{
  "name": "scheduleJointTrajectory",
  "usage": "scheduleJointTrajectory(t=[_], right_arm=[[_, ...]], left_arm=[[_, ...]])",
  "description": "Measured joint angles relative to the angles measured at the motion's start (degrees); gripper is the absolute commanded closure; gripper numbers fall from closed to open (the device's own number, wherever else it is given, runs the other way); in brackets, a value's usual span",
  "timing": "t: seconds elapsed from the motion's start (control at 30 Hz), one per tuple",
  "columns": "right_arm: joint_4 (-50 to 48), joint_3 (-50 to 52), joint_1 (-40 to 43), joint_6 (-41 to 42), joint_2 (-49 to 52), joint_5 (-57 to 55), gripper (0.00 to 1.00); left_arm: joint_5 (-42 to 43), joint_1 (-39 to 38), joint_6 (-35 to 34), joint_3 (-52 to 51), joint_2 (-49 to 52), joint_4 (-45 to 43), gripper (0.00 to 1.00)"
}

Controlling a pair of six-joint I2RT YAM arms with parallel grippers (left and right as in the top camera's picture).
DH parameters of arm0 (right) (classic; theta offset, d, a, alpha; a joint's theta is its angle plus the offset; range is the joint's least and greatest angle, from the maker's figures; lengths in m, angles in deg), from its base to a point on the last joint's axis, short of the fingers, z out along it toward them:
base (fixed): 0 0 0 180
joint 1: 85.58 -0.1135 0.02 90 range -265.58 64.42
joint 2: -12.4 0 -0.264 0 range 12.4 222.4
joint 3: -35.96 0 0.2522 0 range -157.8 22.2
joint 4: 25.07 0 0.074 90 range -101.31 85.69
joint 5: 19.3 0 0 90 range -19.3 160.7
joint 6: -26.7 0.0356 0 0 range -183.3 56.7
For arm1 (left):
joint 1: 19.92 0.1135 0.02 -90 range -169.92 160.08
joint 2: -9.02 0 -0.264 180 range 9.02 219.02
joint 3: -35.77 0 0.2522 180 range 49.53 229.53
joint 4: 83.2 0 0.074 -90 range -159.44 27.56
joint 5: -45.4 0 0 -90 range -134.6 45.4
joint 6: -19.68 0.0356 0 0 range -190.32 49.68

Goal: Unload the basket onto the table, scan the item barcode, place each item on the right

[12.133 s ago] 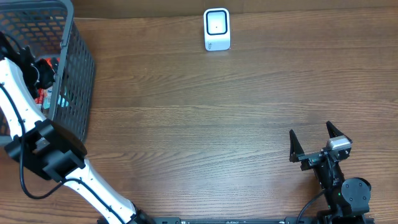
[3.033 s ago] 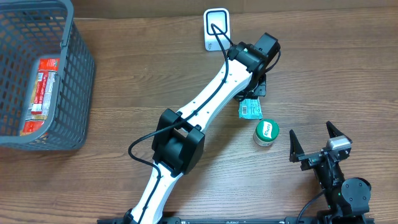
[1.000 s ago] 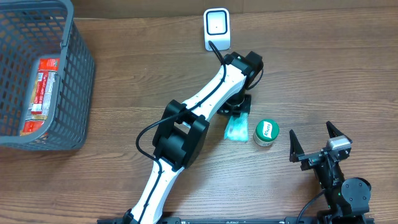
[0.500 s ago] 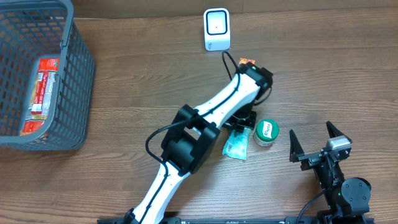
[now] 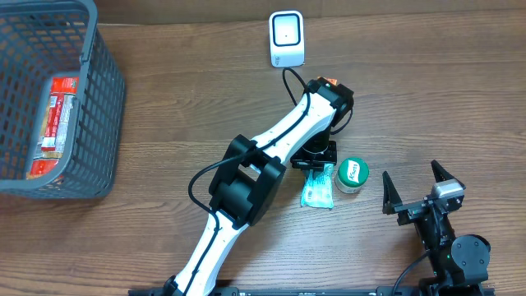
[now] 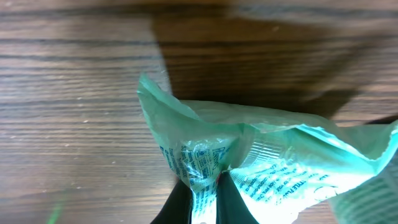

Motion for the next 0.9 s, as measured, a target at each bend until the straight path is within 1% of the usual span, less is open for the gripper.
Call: scheduleJointTrajectory(t=[0.2, 0.3, 0.47, 0.53, 0.57, 0.6, 0.63, 0.73, 0.8, 0.87, 0.9], right_arm=[[0.0, 0.0, 0.0, 0.0, 0.0, 0.0, 0.0], [0.0, 0.0, 0.0, 0.0, 0.0, 0.0, 0.0], [0.0, 0.0, 0.0, 0.0, 0.0, 0.0, 0.0], [0.0, 0.0, 0.0, 0.0, 0.0, 0.0, 0.0], [0.0, 0.0, 0.0, 0.0, 0.0, 0.0, 0.0], [0.0, 0.0, 0.0, 0.0, 0.0, 0.0, 0.0], [0.0, 0.0, 0.0, 0.0, 0.0, 0.0, 0.0], [0.0, 0.0, 0.0, 0.0, 0.0, 0.0, 0.0], [0.0, 0.0, 0.0, 0.0, 0.0, 0.0, 0.0], [0.0, 0.0, 0.0, 0.0, 0.0, 0.0, 0.0], [0.0, 0.0, 0.0, 0.0, 0.0, 0.0, 0.0]], left_arm=[[1.9, 0.1, 1.0, 0.0, 0.0, 0.0, 0.95], [2.4, 0.9, 1.9, 0.0, 0.1, 0.8, 0.93], [2.8, 3.9, 3.5, 0.4, 0.1, 1.0, 0.87], [3.0, 5.3, 3.9, 0.9, 0.0, 1.0, 0.83], [3.1, 6.3, 4.7, 1.0, -0.7, 1.0, 0.79], [3.3, 6.9, 5.3, 1.0, -1.2, 1.0, 0.7], [3.4, 7.5, 5.9, 1.0, -1.8, 1.0, 0.68], [3.8, 8.4, 7.7, 1.5, -3.8, 1.7, 0.67], [4.2, 8.3, 9.4, 1.7, -5.0, 1.8, 0.64], [4.4, 8.3, 10.1, 1.9, -5.2, 1.2, 0.56], [4.7, 8.4, 10.3, 2.1, -5.2, 0.2, 0.49]])
